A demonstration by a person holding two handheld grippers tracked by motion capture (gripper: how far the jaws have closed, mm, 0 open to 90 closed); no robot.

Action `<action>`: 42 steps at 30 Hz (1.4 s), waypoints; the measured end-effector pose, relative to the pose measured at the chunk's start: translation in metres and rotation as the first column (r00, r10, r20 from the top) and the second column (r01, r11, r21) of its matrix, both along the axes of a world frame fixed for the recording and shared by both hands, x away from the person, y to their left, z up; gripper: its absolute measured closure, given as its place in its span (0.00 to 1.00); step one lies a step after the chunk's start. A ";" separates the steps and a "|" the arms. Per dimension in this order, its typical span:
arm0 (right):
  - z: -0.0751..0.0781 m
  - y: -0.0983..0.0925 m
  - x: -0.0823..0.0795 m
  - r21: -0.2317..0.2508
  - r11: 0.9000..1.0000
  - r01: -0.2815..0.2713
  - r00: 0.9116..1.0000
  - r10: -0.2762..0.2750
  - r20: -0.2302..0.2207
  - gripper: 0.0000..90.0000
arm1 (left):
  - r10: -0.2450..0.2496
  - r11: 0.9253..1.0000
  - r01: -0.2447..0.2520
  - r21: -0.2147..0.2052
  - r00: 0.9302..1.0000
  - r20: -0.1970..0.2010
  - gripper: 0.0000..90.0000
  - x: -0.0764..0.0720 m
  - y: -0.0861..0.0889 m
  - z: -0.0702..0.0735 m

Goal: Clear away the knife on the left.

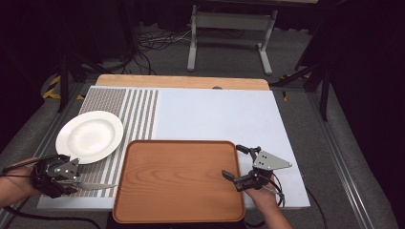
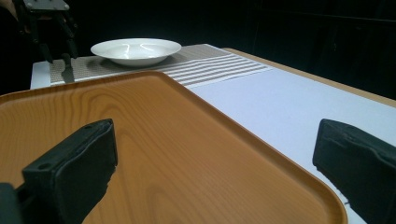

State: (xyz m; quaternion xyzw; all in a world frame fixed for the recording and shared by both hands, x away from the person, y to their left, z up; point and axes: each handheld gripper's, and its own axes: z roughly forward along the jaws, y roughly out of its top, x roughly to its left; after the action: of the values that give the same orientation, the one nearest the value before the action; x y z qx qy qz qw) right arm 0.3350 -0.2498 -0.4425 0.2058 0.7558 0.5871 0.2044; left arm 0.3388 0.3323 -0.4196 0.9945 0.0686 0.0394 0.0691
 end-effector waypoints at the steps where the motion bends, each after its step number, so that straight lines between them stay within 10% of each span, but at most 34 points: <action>1: 0.000 0.000 0.000 -0.001 1.000 -0.001 1.000 0.001 0.000 0.01 | -0.002 1.000 0.002 0.006 1.000 -0.001 0.56 0.001 0.000 0.000; 19: -0.001 0.000 -0.001 -0.003 1.000 -0.020 1.000 0.020 -0.005 0.01 | -0.107 0.977 0.112 0.183 0.993 -0.039 0.86 0.012 -0.003 -0.012; 42: 0.000 -0.001 -0.002 0.016 1.000 -0.024 1.000 0.024 -0.003 0.00 | -0.114 0.971 0.121 0.205 0.993 -0.045 0.89 0.011 -0.005 -0.011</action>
State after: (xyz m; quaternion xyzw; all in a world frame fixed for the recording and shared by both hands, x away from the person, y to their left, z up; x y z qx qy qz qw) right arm 0.3334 -0.2506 -0.4427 0.1991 0.7538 0.5952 0.1945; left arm 0.3503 0.3270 -0.4308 0.9991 0.0064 0.0259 -0.0340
